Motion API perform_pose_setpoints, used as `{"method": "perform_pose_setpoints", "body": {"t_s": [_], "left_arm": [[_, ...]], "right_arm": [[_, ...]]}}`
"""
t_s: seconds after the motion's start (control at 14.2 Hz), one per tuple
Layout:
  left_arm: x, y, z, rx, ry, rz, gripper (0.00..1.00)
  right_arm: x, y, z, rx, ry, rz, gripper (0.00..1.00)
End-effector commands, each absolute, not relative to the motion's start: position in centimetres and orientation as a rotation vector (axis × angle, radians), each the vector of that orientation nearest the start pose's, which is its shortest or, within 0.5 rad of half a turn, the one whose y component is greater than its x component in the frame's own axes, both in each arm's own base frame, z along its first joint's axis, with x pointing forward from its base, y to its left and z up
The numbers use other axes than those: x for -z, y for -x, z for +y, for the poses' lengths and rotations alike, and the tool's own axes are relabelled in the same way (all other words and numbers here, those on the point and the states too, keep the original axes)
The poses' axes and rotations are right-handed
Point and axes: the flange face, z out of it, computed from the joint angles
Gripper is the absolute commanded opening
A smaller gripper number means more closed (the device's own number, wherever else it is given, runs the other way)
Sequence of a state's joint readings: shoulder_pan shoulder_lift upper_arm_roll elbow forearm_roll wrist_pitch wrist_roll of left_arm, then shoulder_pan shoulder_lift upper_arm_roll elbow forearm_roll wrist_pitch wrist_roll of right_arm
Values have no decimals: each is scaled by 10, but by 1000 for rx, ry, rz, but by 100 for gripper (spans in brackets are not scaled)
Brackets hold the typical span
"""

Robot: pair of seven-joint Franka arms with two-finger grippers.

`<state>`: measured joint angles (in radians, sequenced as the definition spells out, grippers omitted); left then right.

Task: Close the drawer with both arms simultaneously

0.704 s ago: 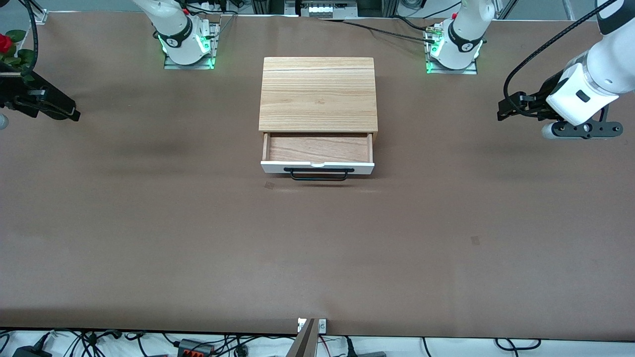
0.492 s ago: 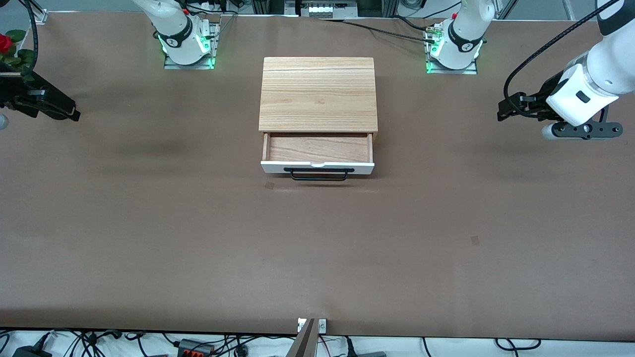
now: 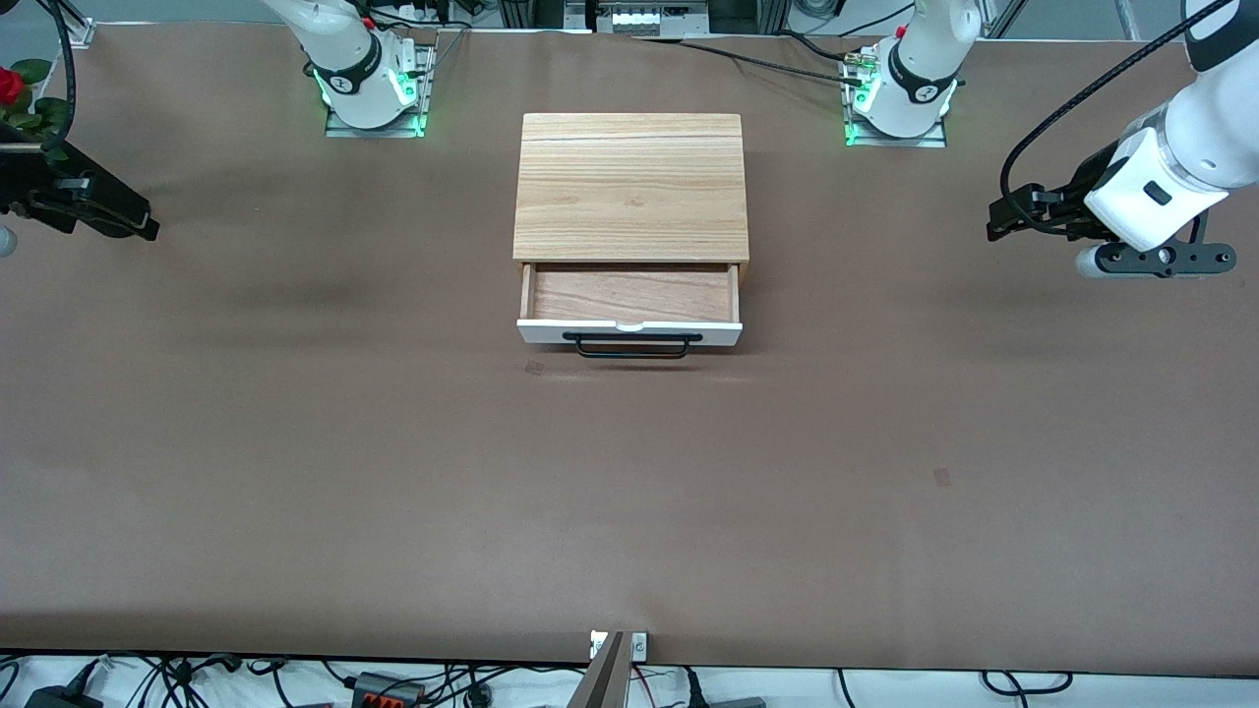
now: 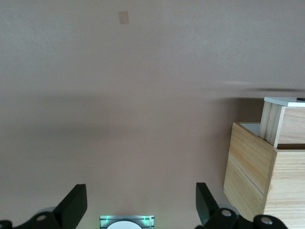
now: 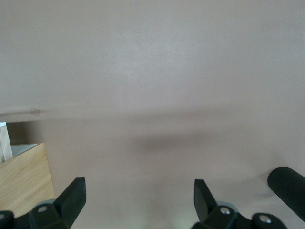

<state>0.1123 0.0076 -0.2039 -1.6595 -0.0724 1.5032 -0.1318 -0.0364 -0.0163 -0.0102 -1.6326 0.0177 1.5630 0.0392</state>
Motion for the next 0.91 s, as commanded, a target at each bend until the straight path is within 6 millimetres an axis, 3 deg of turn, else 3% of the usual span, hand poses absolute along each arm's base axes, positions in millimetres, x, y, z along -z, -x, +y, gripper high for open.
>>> {"method": "perform_pose_setpoints", "body": {"t_s": [0.0, 0.28, 0.49, 0.7, 0.84], "left_arm": [[-573, -548, -55, -274, 3161, -56, 100], [-565, -549, -46, -322, 3160, -75, 100], [-556, -552, -60, -361, 3181, -41, 100], [-520, -571, -72, -496, 3370, -90, 100], [-499, -585, -77, -497, 3431, -122, 100]], "right_arm": [[-577, -562, -7, -124, 3078, 121, 100], [-531, -602, 38, -62, 2983, 64, 100], [-497, -626, 76, -6, 2916, 36, 100], [-463, -641, 122, 56, 2916, -40, 100], [-448, -645, 154, 91, 2913, -97, 100]]}}
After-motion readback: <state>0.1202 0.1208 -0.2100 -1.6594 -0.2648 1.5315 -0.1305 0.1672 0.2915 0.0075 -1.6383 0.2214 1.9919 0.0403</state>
